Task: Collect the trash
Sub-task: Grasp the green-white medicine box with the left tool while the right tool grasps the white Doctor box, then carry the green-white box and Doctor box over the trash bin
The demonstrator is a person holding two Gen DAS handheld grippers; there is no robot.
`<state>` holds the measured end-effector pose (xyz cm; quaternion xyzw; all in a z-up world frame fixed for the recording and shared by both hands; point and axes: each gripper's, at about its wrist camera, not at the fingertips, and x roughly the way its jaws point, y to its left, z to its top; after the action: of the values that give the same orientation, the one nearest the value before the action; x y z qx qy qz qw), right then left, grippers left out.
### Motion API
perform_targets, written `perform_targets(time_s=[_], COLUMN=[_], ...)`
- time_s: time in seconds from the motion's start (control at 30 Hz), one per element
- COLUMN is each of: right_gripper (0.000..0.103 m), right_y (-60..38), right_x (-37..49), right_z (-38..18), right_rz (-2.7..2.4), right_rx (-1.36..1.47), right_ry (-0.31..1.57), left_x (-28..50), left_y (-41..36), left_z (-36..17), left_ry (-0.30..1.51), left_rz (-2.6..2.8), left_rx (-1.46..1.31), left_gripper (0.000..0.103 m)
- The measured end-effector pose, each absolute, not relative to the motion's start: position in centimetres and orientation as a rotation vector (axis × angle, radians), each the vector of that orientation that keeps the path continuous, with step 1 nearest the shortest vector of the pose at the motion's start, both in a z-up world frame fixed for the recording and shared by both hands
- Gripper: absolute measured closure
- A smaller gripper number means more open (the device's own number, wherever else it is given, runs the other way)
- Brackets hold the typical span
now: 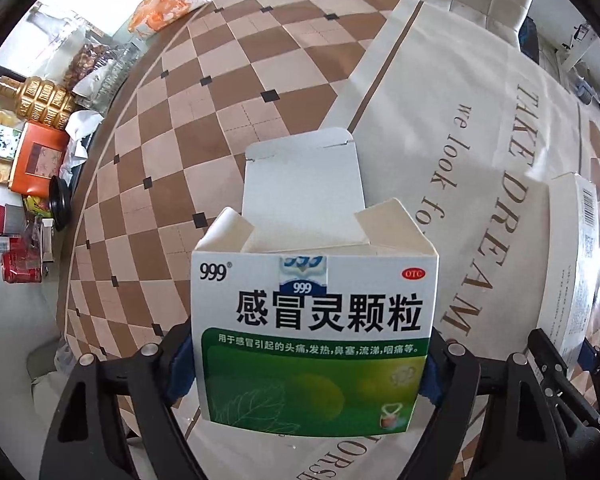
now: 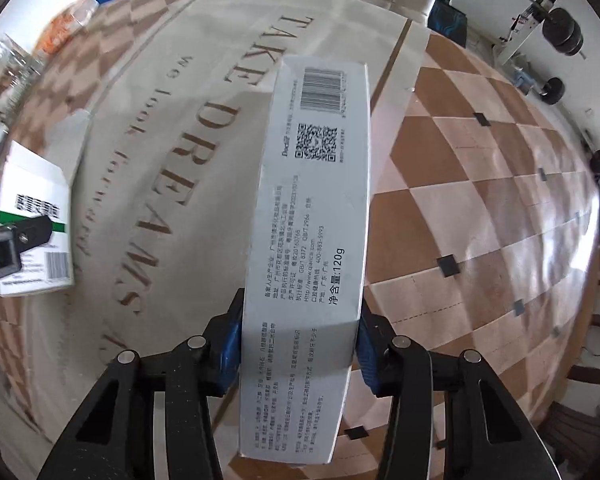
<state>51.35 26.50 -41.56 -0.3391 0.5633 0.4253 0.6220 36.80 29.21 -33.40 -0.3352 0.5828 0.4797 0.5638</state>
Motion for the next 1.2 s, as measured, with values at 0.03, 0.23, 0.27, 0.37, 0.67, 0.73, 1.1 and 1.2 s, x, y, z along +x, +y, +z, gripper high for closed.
perform_targets(time_s=[0.03, 0.23, 0.27, 0.37, 0.67, 0.73, 1.1, 1.2], right_gripper=[0.054, 0.055, 0.055, 0.055, 0.055, 0.055, 0.055, 0.055], right_y=[26.1, 24.4, 24.2, 22.3, 12.1, 9.2, -9.3, -12.9], right_x=[51.3, 49.8, 49.4, 49.1, 42.2, 39.5, 22.6, 18.8], right_z=[-41.2, -37.8, -37.2, -34.2, -23.9, -22.8, -21.0, -23.6], right_rz=[0.983, 1.051, 1.061, 1.085, 1.16, 1.181, 1.244, 1.27], right_rx=[-0.759, -0.682, -0.678, -0.66, -0.59, -0.573, -0.549, -0.629], right_ry=[1.281, 1.235, 1.222, 1.152, 1.078, 1.072, 1.153, 1.222], left_x=[36.7, 33.9, 33.3, 31.2, 21.1, 18.0, 2.4, -0.9], left_y=[28.6, 26.1, 25.5, 23.4, 14.5, 11.8, -1.4, -4.4], left_z=[-32.9, -29.7, -29.2, -27.5, -23.0, -22.2, -24.5, -27.7], left_ry=[1.361, 1.272, 1.261, 1.225, 1.077, 1.045, 0.996, 1.02], left_rz=[1.13, 1.119, 1.114, 1.109, 1.071, 1.059, 1.031, 1.021], left_rx=[-0.783, -0.75, -0.745, -0.719, -0.723, -0.719, -0.832, -0.896], left_gripper=[0.019, 0.019, 0.019, 0.019, 0.019, 0.019, 0.019, 0.019])
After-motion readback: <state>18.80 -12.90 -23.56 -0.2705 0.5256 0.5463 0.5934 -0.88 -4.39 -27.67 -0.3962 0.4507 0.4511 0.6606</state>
